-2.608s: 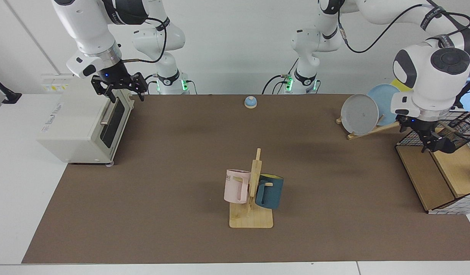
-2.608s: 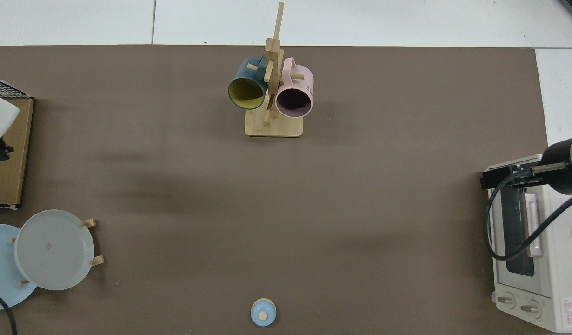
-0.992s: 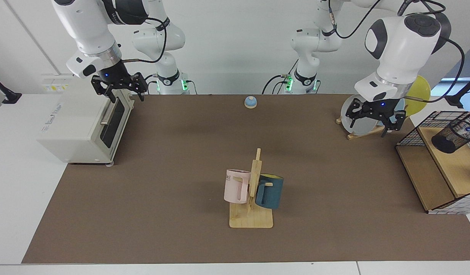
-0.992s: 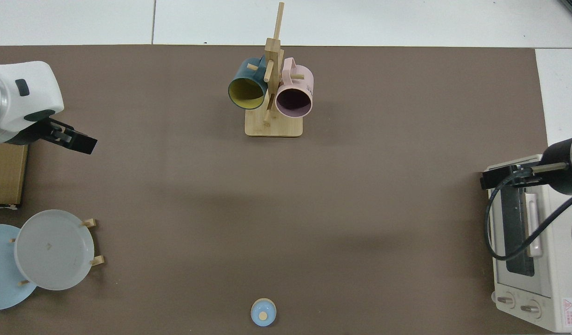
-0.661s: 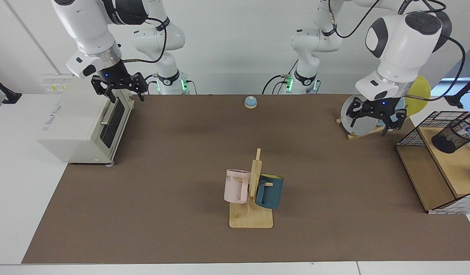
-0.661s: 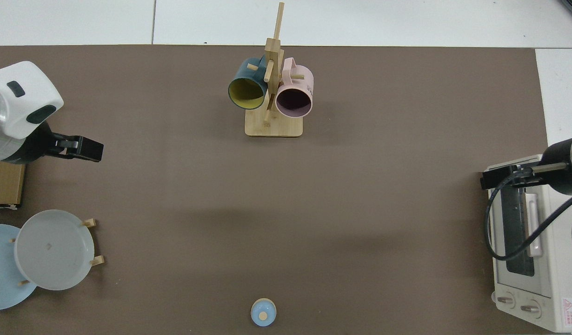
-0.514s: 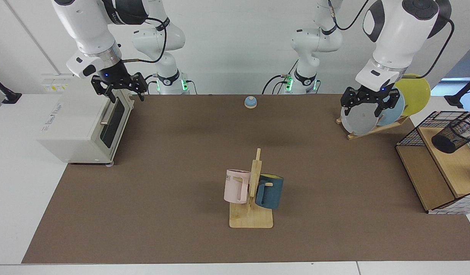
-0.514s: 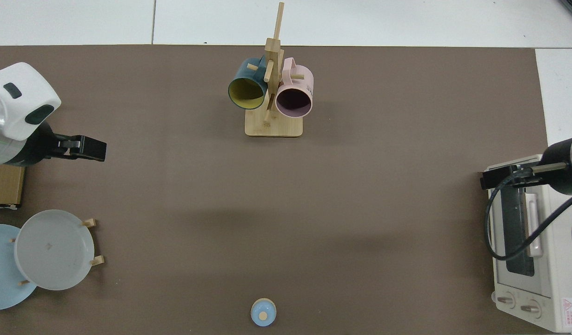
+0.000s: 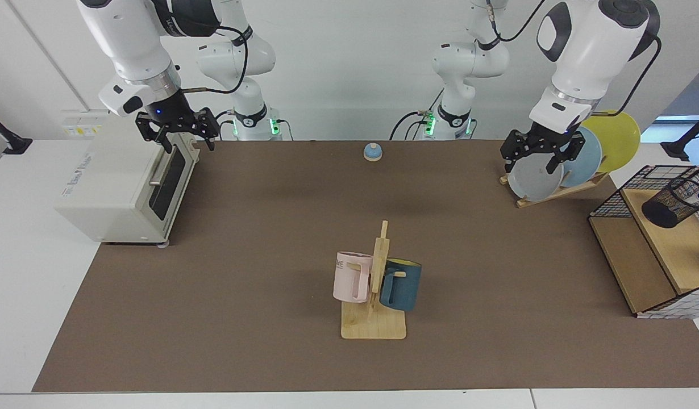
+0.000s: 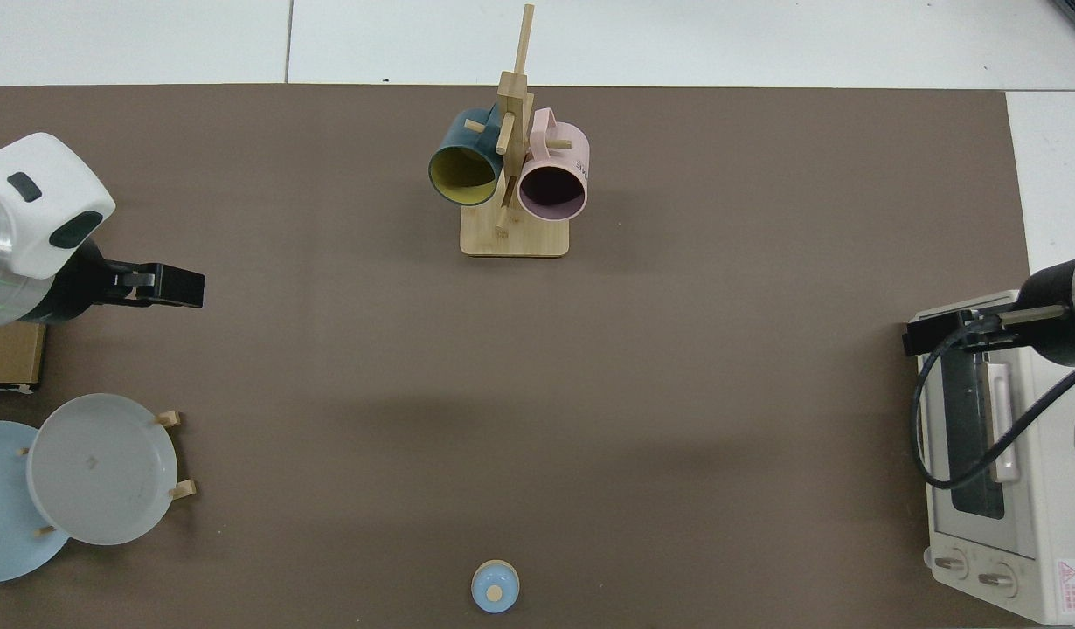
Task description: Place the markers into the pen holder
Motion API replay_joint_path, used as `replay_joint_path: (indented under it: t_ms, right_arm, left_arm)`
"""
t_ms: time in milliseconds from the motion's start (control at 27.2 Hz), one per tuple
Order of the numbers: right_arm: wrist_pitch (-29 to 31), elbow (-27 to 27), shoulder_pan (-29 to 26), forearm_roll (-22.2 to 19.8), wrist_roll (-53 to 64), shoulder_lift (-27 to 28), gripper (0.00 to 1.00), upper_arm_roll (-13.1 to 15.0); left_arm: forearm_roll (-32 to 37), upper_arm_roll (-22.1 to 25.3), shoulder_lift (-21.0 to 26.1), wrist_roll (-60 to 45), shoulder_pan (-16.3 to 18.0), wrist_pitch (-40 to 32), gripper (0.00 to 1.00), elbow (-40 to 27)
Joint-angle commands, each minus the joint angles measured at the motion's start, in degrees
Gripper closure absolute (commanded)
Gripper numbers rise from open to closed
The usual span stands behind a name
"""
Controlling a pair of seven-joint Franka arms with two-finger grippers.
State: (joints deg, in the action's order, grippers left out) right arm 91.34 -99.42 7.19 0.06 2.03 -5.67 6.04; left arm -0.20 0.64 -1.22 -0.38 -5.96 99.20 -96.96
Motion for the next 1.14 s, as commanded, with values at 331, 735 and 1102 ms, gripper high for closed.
replay_joint_path:
  t_ms: [331,735,1102]
  right_arm:
    - [-1.3,0.4,-0.5,-0.1,1.5,-0.4,0.0,-0.2]
    - [-1.3,0.4,-0.5,-0.1,1.5,-0.4,0.0,-0.2]
    - [-1.3,0.4,-0.5,-0.2,1.5,-0.4,0.0,-0.2]
  left_arm:
    - [-0.6,0.4,-1.0,2.8,0.0,-5.7,0.0,2.8]
    - [-0.6,0.1,-1.1,3.1,1.5,-6.6,0.0,2.5]
    - [-0.7,-3.0,-1.0,3.1,5.7,-7.2,0.0,2.5]
